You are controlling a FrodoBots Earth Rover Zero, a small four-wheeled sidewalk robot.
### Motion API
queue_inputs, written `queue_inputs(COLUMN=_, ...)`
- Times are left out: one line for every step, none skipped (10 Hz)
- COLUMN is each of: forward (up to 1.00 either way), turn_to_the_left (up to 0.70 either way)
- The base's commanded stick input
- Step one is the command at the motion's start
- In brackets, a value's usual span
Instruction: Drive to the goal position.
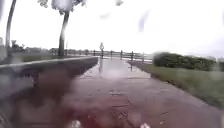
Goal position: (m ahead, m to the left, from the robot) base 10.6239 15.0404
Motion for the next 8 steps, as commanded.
queue_inputs(forward=0.70, turn_to_the_left=0.00)
queue_inputs(forward=0.70, turn_to_the_left=0.00)
queue_inputs(forward=0.70, turn_to_the_left=0.00)
queue_inputs(forward=0.70, turn_to_the_left=0.00)
queue_inputs(forward=0.70, turn_to_the_left=0.00)
queue_inputs(forward=0.70, turn_to_the_left=0.00)
queue_inputs(forward=0.70, turn_to_the_left=0.00)
queue_inputs(forward=0.70, turn_to_the_left=0.00)
